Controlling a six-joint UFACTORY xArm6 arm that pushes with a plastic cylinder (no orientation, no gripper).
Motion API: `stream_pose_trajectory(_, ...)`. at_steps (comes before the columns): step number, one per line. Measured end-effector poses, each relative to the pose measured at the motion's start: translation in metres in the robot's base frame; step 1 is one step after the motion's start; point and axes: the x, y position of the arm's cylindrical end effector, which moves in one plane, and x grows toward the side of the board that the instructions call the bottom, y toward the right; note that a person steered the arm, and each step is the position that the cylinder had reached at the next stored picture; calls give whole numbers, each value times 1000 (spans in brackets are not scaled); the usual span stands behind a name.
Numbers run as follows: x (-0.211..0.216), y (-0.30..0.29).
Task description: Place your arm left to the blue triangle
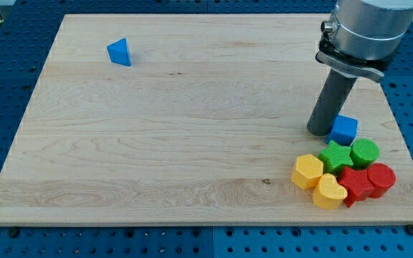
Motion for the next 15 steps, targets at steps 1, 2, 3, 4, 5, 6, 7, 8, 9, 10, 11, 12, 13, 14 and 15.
stream_pose_trajectory(1,-1,-2)
stream_pose_trajectory(2,-3,-37)
stream_pose_trajectory(3,-23,-122)
stream_pose_trajectory(4,-31,-158)
stream_pose_trajectory(5,-31,-158)
stream_pose_trajectory(6,-32,-178)
stream_pose_trajectory(7,-39,-225)
stream_pose_trajectory(8,-51,-273)
stream_pose_trajectory(9,-66,-274)
stream_pose_trajectory(10,-91,-296)
stream_pose_trajectory(11,-92,-298)
stream_pose_trajectory(12,-92,-298)
stream_pose_trajectory(13,-96,-298)
stream_pose_trajectory(14,-103,-300)
stream_pose_trajectory(15,-119,-328)
